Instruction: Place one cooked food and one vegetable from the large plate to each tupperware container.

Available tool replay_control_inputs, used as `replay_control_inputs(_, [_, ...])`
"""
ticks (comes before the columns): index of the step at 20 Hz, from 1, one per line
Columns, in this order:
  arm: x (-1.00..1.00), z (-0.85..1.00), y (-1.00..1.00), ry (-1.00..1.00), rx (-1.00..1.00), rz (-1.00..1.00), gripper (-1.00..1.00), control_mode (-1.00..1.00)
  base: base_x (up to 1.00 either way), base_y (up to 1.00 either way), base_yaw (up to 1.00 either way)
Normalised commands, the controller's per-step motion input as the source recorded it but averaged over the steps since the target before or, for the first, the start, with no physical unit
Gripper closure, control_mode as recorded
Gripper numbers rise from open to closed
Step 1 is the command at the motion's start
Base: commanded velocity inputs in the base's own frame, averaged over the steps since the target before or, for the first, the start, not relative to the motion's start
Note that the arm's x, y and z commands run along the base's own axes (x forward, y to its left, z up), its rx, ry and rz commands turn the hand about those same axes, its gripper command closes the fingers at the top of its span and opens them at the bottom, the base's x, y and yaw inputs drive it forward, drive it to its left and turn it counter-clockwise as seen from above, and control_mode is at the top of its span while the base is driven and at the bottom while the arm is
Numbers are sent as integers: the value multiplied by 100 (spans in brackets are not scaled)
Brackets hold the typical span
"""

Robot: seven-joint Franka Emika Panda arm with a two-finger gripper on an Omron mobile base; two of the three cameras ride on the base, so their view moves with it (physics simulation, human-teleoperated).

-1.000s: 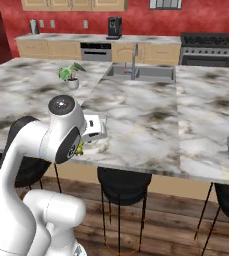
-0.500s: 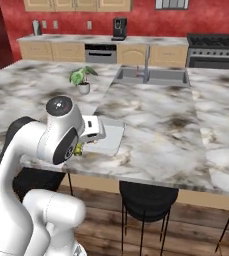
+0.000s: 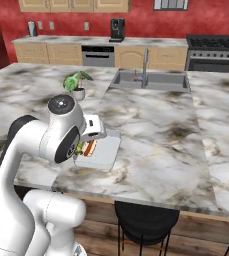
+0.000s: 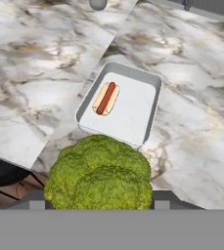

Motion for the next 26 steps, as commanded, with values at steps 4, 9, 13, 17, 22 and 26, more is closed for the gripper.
replay_control_inputs(4, [0,0,0,0,0,0,100,100,-4,0,0])
replay_control_inputs(9, [14,-6,7,1,0,0,100,-100,-7,0,0])
replay_control_inputs(13, [99,-42,24,5,1,0,100,-100,0,0,0])
replay_control_inputs(17, [100,-77,1,11,2,0,100,-100,0,0,0])
replay_control_inputs(22, [100,-74,0,7,0,0,100,-100,0,0,0])
replay_control_inputs(26, [79,-29,0,7,0,0,100,-100,0,0,0])
